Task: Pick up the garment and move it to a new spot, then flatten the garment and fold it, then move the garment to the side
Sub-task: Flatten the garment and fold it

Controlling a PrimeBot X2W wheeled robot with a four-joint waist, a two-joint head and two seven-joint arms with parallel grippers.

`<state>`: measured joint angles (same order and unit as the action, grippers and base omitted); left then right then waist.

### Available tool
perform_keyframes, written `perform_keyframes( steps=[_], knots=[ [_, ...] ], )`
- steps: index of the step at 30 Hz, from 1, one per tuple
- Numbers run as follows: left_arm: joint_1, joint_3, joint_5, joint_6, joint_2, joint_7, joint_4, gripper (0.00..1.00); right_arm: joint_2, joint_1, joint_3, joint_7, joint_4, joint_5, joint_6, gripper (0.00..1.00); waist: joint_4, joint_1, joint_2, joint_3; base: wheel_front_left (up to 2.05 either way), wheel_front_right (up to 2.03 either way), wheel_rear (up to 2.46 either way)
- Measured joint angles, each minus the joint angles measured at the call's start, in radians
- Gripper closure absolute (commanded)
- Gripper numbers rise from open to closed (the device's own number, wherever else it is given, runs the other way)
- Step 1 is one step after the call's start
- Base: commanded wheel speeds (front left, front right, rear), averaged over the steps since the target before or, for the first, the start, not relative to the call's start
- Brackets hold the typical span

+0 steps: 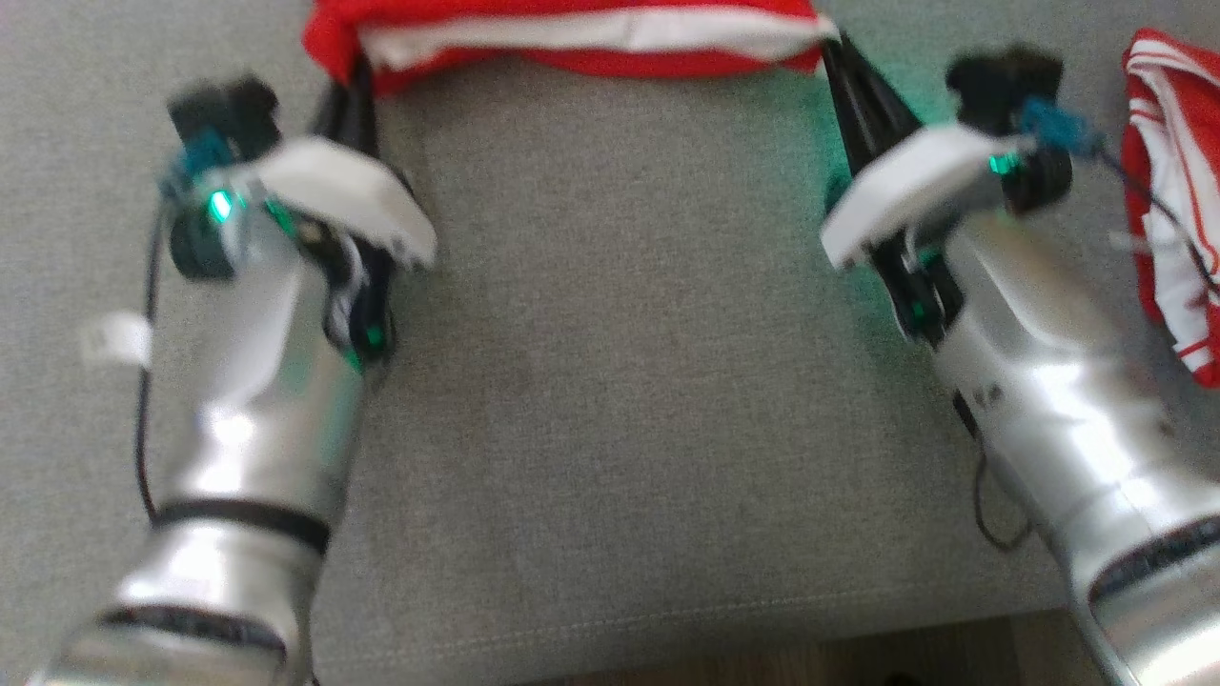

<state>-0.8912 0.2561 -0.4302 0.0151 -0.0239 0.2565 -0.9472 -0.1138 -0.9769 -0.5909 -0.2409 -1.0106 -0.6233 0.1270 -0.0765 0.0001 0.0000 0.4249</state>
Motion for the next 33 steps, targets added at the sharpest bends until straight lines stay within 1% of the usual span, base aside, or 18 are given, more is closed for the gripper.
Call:
perform_keyframes(
  steps=[3, 6, 9, 12, 14, 16, 19, 21, 23, 25, 27, 29, 31, 33],
  knots=[
    [0.119, 0.029, -0.033, -0.007, -0.001, 0.0, 0.094, 1.0, -0.042, 0.095, -0.002, -0.007, 0.059, -0.03, 0.0, 1.0, 0.005, 0.0, 0.0, -0.031, 0.0, 0.0, 0.0],
    [0.238, 0.051, -0.039, -0.017, -0.002, 0.0, 0.195, 1.0, -0.088, 0.198, 0.013, -0.007, 0.157, -0.035, 0.0, 1.0, 0.008, 0.0, 0.0, -0.065, 0.0, 0.0, 0.0],
    [0.368, 0.066, -0.035, -0.024, -0.003, 0.0, 0.297, 1.0, -0.123, 0.323, 0.051, -0.007, 0.267, -0.028, 0.0, 1.0, 0.009, 0.0, 0.0, -0.103, 0.0, 0.0, 0.0],
    [0.502, 0.096, -0.005, -0.027, -0.006, 0.0, 0.393, 1.0, -0.156, 0.473, 0.096, -0.009, 0.368, -0.005, 0.0, 1.0, 0.011, 0.0, 0.0, -0.142, 0.0, 0.0, 0.0],
    [0.586, 0.118, 0.007, -0.03, -0.009, 0.0, 0.446, 1.0, -0.17, 0.576, 0.138, -0.007, 0.442, 0.015, 0.0, 1.0, 0.012, 0.0, 0.0, -0.167, 0.0, 0.0, 0.0],
    [0.665, 0.131, 0.008, -0.038, -0.019, -0.007, 0.509, 1.0, -0.178, 0.673, 0.192, 0.02, 0.529, 0.042, 0.0, 1.0, 0.014, 0.0, 0.0, -0.191, 0.0, 0.0, 0.0],
    [0.769, 0.154, 0.014, -0.063, -0.046, -0.065, 0.637, 1.0, -0.176, 0.822, 0.306, 0.095, 0.69, 0.091, 0.0, 1.0, 0.019, 0.0, 0.0001, -0.223, 0.0, 0.0, 0.0],
    [0.828, 0.166, 0.014, -0.078, -0.061, -0.115, 0.732, 1.0, -0.164, 0.924, 0.382, 0.162, 0.808, 0.135, 0.0, 1.0, 0.024, -0.0001, 0.0001, -0.237, 0.0, 0.0, 0.0],
    [0.877, 0.171, 0.014, -0.098, -0.073, -0.147, 0.81, 1.0, -0.134, 1.016, 0.435, 0.222, 0.92, 0.165, 0.0, 1.0, 0.03, -0.0001, 0.0001, -0.242, 0.0, 0.0, 0.0],
    [0.909, 0.172, 0.009, -0.112, -0.084, -0.179, 0.855, 1.0, -0.101, 1.08, 0.472, 0.285, 1.007, 0.197, 0.0, 1.0, 0.033, -0.0001, 0.0001, -0.245, 0.0, 0.0, 0.0],
    [0.924, 0.175, 0.004, -0.113, -0.093, -0.197, 0.888, 1.0, -0.083, 1.116, 0.502, 0.332, 1.08, 0.227, 0.0, 1.0, 0.035, -0.0001, 0.0001, -0.245, 0.0, 0.0, 0.0],
    [0.925, 0.18, 0.003, -0.113, -0.095, -0.211, 0.906, 1.0, -0.082, 1.12, 0.521, 0.37, 1.127, 0.248, 0.0, 1.0, 0.039, -0.0001, 0.0001, -0.243, 0.0, 0.0, 0.0],
    [0.92, 0.181, -0.01, -0.111, -0.094, -0.218, 0.918, 1.0, -0.083, 1.11, 0.534, 0.398, 1.161, 0.264, 0.0, 1.0, 0.041, -0.0001, 0.0001, -0.236, 0.0, 0.0, 0.0],
    [0.909, 0.179, -0.028, -0.109, -0.094, -0.229, 0.92, 1.0, -0.093, 1.083, 0.535, 0.418, 1.168, 0.264, 0.0, 1.0, 0.043, -0.0001, 0.0001, -0.226, 0.0, 0.0, 0.0]
  ],
)
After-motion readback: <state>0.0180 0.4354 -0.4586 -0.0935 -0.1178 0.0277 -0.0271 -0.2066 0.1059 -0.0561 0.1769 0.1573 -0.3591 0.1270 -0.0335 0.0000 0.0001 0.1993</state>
